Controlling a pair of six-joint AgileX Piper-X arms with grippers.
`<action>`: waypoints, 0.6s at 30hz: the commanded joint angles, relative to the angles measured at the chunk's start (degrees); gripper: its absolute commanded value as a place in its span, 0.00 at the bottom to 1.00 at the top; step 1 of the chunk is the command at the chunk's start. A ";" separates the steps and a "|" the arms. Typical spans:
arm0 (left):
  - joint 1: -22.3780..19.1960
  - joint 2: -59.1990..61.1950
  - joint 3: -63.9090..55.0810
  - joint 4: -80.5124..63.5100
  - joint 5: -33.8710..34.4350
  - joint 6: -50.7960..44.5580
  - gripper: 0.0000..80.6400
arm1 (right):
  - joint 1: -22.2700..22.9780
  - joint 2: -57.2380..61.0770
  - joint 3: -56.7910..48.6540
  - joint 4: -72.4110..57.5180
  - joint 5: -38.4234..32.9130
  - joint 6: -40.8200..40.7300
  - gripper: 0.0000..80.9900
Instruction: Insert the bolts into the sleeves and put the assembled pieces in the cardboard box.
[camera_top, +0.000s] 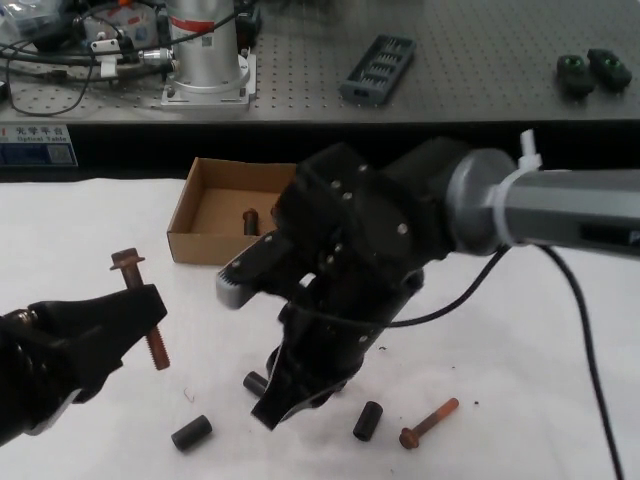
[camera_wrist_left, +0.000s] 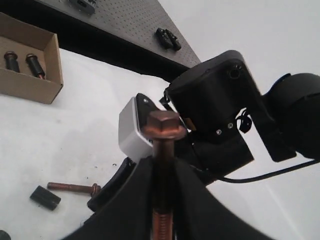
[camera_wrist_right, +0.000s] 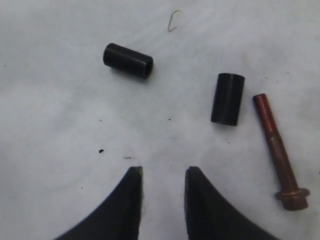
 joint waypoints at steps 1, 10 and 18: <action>0.09 -0.63 -0.42 -0.35 -1.68 -2.02 0.01 | 0.21 1.53 -0.87 -0.12 -0.11 -0.76 0.28; 0.09 -0.63 -1.37 -0.35 -1.53 -2.02 0.01 | 0.18 8.25 -9.50 0.44 1.13 -0.88 0.28; 0.09 -0.63 -1.34 -0.35 -1.53 -1.89 0.01 | 0.07 9.89 -13.47 1.58 3.74 -1.74 0.28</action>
